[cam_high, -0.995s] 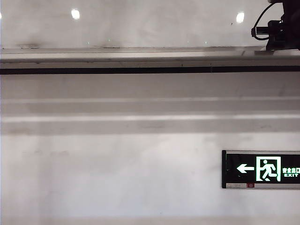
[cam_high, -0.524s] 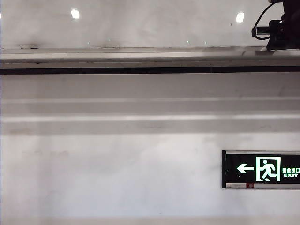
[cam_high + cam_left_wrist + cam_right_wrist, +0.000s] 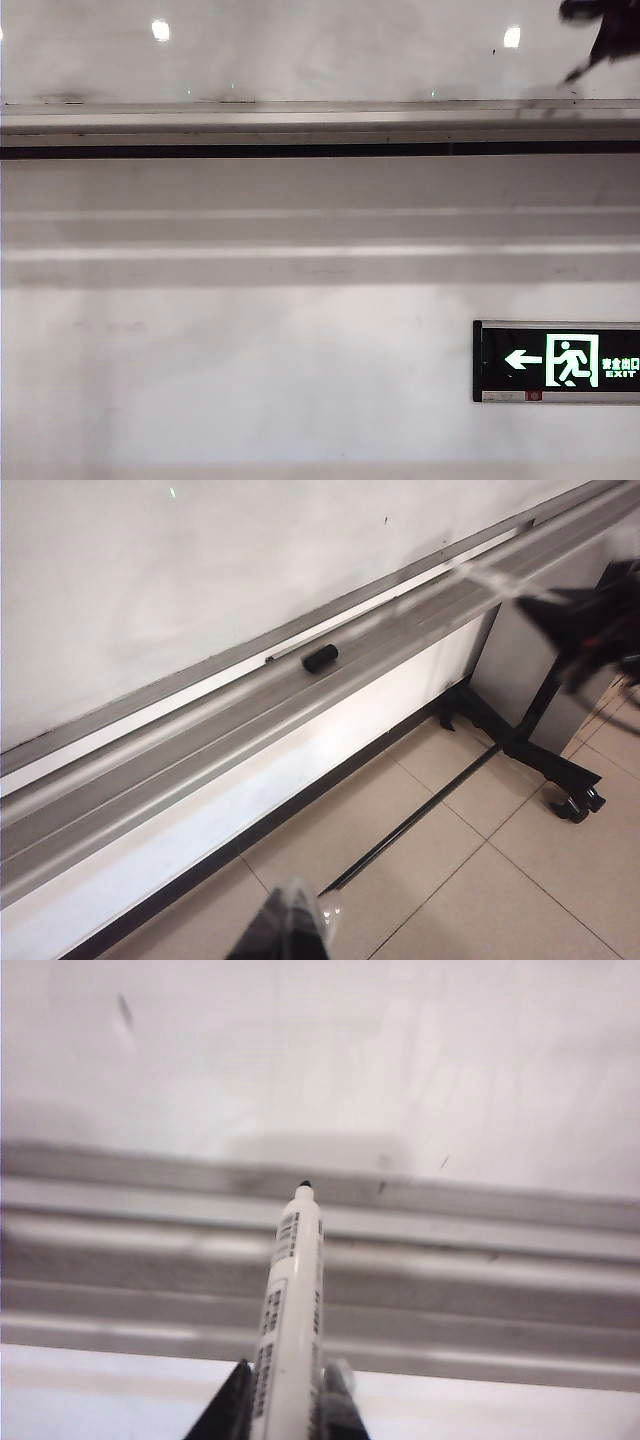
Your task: Take a marker from the whiteboard tray, write "Hi!" on the whiteboard, and then put the marker back vertically into the whiteboard tray.
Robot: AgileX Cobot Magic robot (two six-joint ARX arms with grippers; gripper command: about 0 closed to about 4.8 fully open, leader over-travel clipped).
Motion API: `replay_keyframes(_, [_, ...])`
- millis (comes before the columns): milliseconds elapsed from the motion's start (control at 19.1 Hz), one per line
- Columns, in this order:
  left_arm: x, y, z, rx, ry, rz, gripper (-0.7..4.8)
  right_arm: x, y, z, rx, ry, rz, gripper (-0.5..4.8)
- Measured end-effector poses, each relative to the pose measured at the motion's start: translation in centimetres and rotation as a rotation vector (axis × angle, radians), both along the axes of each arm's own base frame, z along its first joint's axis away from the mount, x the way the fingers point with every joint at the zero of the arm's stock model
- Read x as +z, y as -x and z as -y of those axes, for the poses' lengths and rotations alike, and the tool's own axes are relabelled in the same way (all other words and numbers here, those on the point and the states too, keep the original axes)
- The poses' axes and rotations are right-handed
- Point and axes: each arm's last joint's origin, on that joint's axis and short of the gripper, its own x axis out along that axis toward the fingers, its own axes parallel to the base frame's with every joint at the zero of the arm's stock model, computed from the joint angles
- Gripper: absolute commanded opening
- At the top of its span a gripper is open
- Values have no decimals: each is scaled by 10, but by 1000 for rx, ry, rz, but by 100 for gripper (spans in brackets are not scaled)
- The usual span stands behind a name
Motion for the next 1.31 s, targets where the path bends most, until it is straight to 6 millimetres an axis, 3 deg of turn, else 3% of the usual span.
replay_keyframes(314, [4,2,-1,1,22,31,-6,44,47,0,8,-29,174,-1])
replay_keyframes(419, [11,5,-3,1,51,73,-6,58,52,0,11,-50,211,-1])
replay_keyframes(734, [24,11,-6,17,111,168,-5,102,53,-21,136,-73,318,-1])
replay_keyframes(1048, [35,20,0,153,139,276,-6,130,37,-48,239,-94,360,-1])
replay_keyframes(1310, [45,22,3,146,195,361,-6,154,26,-62,310,-104,413,-2])
